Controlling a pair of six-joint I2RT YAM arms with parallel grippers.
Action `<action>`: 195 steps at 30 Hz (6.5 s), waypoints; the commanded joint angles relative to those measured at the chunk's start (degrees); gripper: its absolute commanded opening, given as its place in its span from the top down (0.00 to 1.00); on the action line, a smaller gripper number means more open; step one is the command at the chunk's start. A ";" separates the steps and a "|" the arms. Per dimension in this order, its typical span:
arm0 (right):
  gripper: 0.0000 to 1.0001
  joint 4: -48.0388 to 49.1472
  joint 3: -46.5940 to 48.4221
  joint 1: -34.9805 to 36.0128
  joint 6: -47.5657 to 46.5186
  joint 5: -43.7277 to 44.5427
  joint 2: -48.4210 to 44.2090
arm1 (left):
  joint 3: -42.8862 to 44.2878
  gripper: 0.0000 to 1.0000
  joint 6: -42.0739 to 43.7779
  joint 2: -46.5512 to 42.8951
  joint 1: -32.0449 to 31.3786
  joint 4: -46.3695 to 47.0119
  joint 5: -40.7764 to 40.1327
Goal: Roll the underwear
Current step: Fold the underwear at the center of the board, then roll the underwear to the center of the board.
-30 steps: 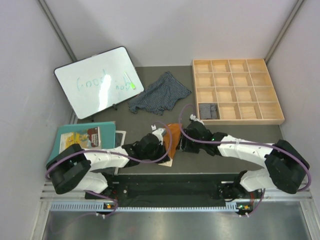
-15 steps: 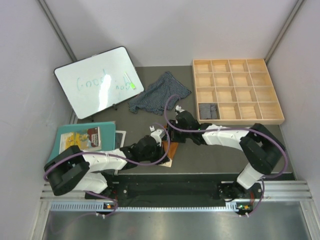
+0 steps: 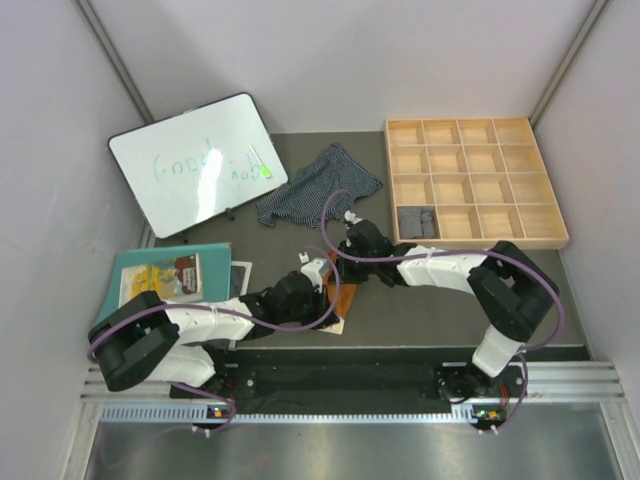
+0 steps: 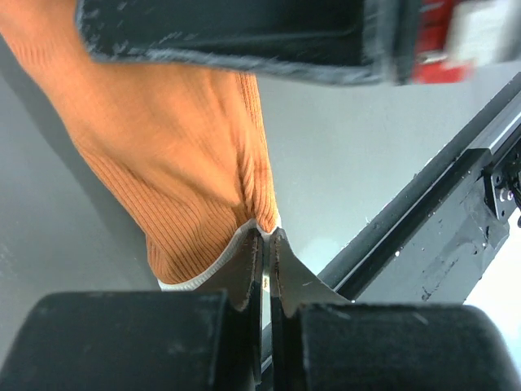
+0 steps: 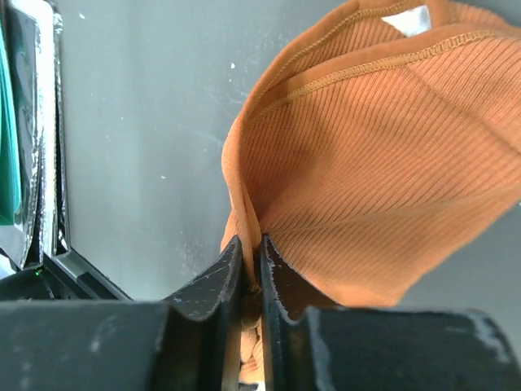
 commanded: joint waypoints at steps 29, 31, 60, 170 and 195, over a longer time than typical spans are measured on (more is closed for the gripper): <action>1.00 -2.72 -2.84 -0.36 -1.05 11.50 0.22 | 4.46 0.33 -1.09 -15.49 -0.46 -21.88 -3.87; 1.00 -2.72 -2.92 -0.36 -1.05 11.24 0.48 | 4.64 0.33 -1.26 -17.08 -0.46 -23.47 -6.60; 1.00 -1.05 -3.19 -0.27 -1.05 9.48 1.45 | -4.41 0.55 -11.19 -5.13 2.27 -2.38 -3.89; 0.30 3.79 -15.32 34.44 -32.77 31.70 -23.70 | 7.63 1.00 -5.66 9.73 18.78 -26.63 32.23; 0.30 5.55 -8.02 42.45 -42.10 32.24 -6.11 | 10.26 1.00 -0.82 11.75 22.31 -32.88 36.28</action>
